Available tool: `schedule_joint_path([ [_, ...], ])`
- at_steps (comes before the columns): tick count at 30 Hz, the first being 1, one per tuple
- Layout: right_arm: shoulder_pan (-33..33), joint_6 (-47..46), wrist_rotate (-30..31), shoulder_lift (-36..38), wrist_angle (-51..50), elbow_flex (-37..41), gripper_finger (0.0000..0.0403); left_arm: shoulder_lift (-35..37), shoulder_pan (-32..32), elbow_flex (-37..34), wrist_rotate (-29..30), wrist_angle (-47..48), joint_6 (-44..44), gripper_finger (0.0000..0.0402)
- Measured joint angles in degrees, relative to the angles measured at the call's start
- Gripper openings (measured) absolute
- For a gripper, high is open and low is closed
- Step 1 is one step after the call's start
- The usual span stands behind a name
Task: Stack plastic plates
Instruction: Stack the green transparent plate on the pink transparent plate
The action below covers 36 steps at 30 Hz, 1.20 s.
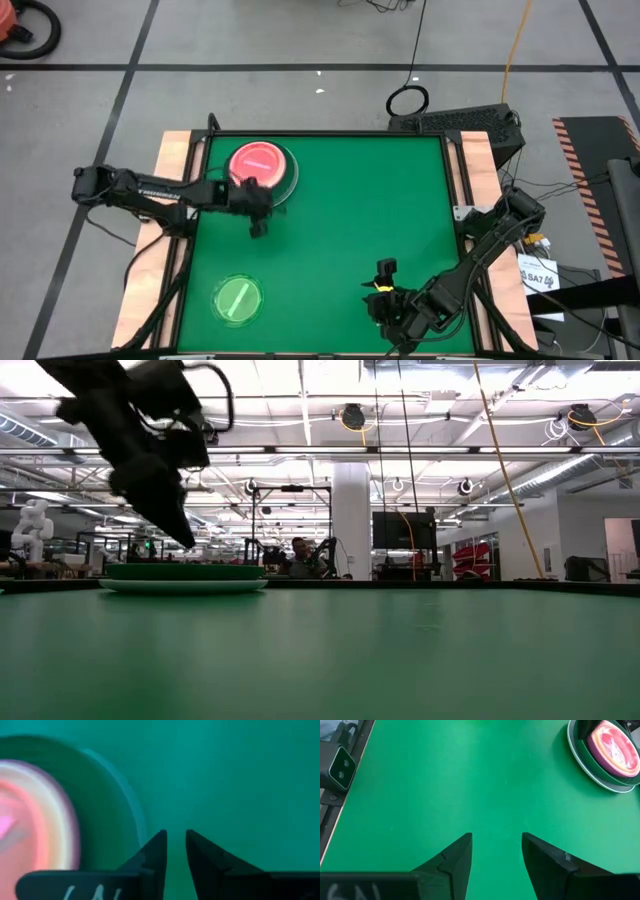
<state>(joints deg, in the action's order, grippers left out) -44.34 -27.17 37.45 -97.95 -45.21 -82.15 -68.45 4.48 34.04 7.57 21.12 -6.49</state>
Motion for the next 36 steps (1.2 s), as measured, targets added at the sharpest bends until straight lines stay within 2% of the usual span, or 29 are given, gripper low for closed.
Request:
schedule_joint_path([
  [10, 0.0, -0.6, 0.0, 0.0, 0.6, 0.0, 0.0164, 0.0, -29.0, 0.0, 14.4, 0.0, -14.1, 0.0076],
  [16, 0.1, -0.2, 0.2, 0.0, 0.6, 0.0, 0.0164, -0.8, -40.4, 0.0, 16.0, -0.9, -20.1, 0.0076],
  [23, 0.5, 0.0, 0.2, 0.0, 0.7, 0.0, 0.0164, -0.8, -48.8, 0.0, 16.7, -1.7, -24.3, 0.0076],
  [36, 0.5, 0.4, 0.3, 0.0, 0.7, 0.0, 0.0164, -1.1, -57.6, 0.0, 16.6, -3.0, -25.6, 0.0076],
])
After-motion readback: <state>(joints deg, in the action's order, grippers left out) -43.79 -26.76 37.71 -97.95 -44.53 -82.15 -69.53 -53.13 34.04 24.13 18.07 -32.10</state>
